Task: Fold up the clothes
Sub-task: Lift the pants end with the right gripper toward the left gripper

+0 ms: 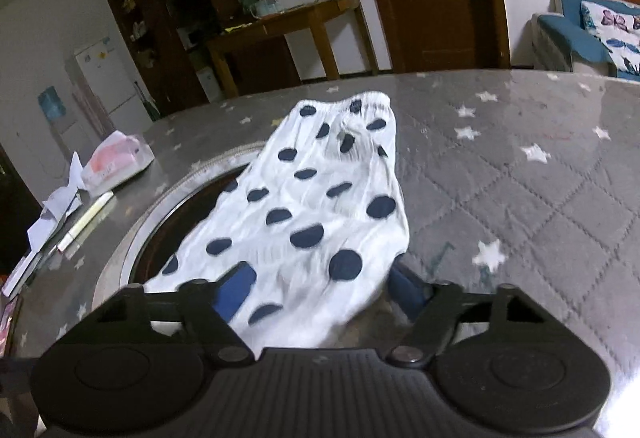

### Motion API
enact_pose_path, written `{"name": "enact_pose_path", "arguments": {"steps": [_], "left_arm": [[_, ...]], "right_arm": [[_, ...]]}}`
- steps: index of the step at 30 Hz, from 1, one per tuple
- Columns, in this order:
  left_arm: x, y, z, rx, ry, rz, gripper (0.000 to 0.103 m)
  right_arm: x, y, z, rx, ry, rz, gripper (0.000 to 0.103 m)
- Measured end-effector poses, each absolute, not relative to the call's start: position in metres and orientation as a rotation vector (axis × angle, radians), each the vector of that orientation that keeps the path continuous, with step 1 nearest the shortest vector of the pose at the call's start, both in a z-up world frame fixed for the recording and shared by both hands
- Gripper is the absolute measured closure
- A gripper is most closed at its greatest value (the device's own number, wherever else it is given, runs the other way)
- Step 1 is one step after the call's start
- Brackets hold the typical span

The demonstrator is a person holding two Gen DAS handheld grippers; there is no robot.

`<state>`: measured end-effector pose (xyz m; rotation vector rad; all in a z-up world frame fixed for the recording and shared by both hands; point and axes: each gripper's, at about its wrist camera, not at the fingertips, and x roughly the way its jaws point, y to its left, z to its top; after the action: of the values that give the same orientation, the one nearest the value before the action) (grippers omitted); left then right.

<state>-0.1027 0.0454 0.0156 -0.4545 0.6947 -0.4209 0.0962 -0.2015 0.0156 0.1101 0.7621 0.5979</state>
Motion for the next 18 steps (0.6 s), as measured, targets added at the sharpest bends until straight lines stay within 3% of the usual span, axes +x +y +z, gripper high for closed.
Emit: {"name": "enact_pose_path", "arguments": {"steps": [2, 4, 7, 12, 14, 18], "left_arm": [[-0.104, 0.045, 0.016, -0.454, 0.695, -0.418, 0.009], [-0.105, 0.045, 0.017, -0.452, 0.695, -0.416, 0.009], [-0.105, 0.045, 0.019, -0.449, 0.697, -0.408, 0.008], [-0.103, 0.043, 0.026, -0.441, 0.699, -0.386, 0.008], [-0.101, 0.044, 0.031, -0.437, 0.694, -0.371, 0.008], [-0.095, 0.049, 0.041, -0.441, 0.677, -0.334, 0.008]], "right_arm": [[0.098, -0.197, 0.019, 0.118, 0.748, 0.593, 0.057], [0.099, -0.193, 0.024, 0.129, 0.732, 0.591, 0.066], [0.102, -0.187, 0.034, 0.143, 0.721, 0.635, 0.07], [0.115, -0.166, 0.041, 0.189, 0.792, 0.777, 0.069], [0.122, -0.159, 0.04, 0.205, 0.825, 0.828, 0.057], [0.132, -0.156, 0.037, 0.225, 0.856, 0.862, 0.054]]}}
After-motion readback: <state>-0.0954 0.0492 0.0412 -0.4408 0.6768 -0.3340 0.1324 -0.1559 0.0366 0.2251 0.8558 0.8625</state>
